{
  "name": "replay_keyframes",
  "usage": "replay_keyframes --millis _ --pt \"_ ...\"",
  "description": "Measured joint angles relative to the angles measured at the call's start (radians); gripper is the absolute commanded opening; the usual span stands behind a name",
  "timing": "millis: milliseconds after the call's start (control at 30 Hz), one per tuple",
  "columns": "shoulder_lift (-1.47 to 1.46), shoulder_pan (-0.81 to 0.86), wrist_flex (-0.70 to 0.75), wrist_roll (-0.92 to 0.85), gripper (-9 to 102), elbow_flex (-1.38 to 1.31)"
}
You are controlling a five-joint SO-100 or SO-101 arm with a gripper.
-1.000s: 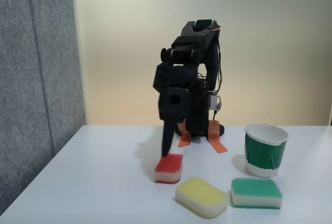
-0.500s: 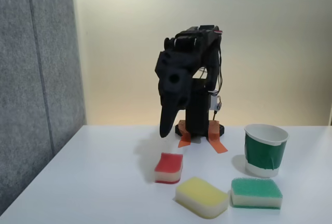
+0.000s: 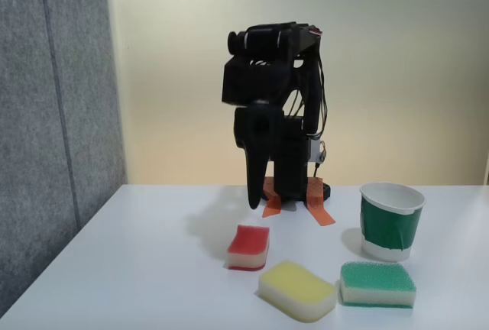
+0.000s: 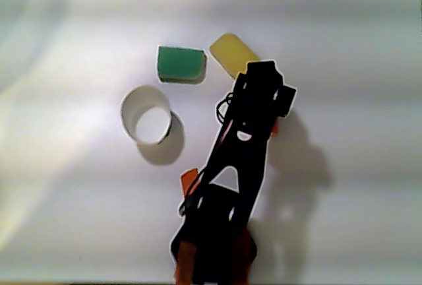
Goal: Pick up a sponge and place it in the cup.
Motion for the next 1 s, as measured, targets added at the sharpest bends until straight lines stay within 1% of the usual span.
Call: replay_keyframes --millis 100,200,367,467,500,533,567,733,833,1000 --pt "-0.092 -0.021 0.083 -0.054 0 -0.04" --pt "-0.198 -0.008 0.166 -0.129 0 -0.12" --pt "-0.321 -0.021 0.218 -0.212 0 -0.218" --pt "-0.357 -0.012 0.259 -0.242 5 -0.275" --pt "-0.371 -0.009 0.265 -0.25 14 -0.296" --pt "-0.379 -0.006 0.268 -0.262 22 -0.307" --pt "-0.391 -0.003 0.267 -0.276 26 -0.318" --pt "-0.433 0.003 0.25 -0.336 27 -0.357" --pt "-0.431 0.009 0.221 -0.348 33 -0.357" --pt "-0.414 -0.011 0.161 -0.38 38 -0.295"
